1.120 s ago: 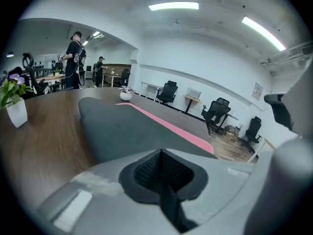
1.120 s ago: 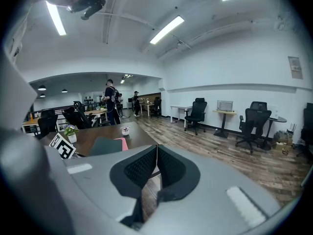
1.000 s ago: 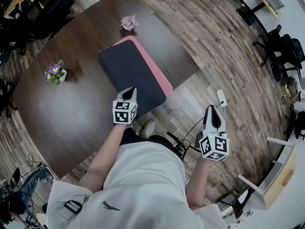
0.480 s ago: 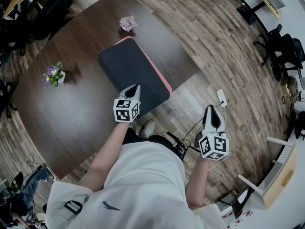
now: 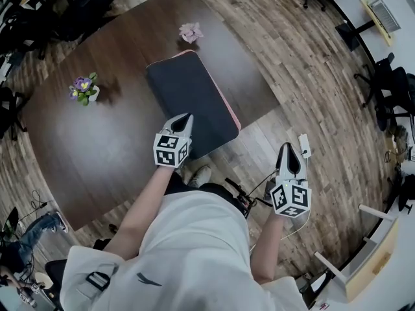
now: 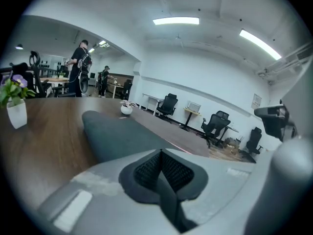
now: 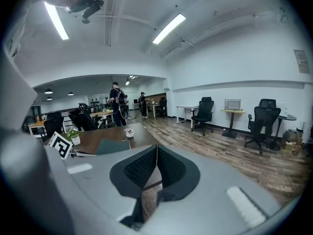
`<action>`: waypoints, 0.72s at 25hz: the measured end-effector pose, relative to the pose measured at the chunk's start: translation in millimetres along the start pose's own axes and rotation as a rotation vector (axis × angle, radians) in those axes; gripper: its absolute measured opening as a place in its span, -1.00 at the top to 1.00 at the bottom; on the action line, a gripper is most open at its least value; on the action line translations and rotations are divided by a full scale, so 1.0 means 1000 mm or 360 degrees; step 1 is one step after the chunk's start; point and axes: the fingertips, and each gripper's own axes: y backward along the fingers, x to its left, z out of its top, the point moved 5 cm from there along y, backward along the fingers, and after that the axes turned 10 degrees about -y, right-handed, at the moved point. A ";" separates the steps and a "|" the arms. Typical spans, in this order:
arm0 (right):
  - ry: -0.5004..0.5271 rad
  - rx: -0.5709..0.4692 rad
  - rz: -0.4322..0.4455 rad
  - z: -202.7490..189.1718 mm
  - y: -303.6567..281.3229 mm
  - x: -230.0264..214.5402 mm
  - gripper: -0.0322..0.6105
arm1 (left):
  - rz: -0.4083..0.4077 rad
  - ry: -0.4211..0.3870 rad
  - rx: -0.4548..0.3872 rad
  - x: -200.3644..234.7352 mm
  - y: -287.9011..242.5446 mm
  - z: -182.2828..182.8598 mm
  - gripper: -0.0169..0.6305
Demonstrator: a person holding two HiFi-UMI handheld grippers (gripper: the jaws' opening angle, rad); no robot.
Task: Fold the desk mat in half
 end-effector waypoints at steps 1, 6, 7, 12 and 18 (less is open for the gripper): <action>0.0006 0.0005 0.0040 0.001 -0.007 0.004 0.88 | 0.0043 -0.0002 -0.0015 0.008 0.007 0.001 0.93; 0.0065 0.0035 0.0271 0.008 -0.047 0.043 0.88 | 0.0299 0.0072 -0.0096 0.055 0.055 0.003 0.93; 0.0081 0.0041 0.0319 0.009 -0.055 0.054 0.88 | 0.0352 0.0086 -0.0111 0.064 0.067 0.003 0.93; 0.0164 0.0067 0.0567 0.016 -0.089 0.117 0.88 | 0.0635 0.0170 -0.0197 0.109 0.139 -0.004 0.93; 0.0213 0.0076 0.0689 0.014 -0.100 0.161 0.88 | 0.0840 0.0086 -0.0232 0.140 0.210 -0.010 0.93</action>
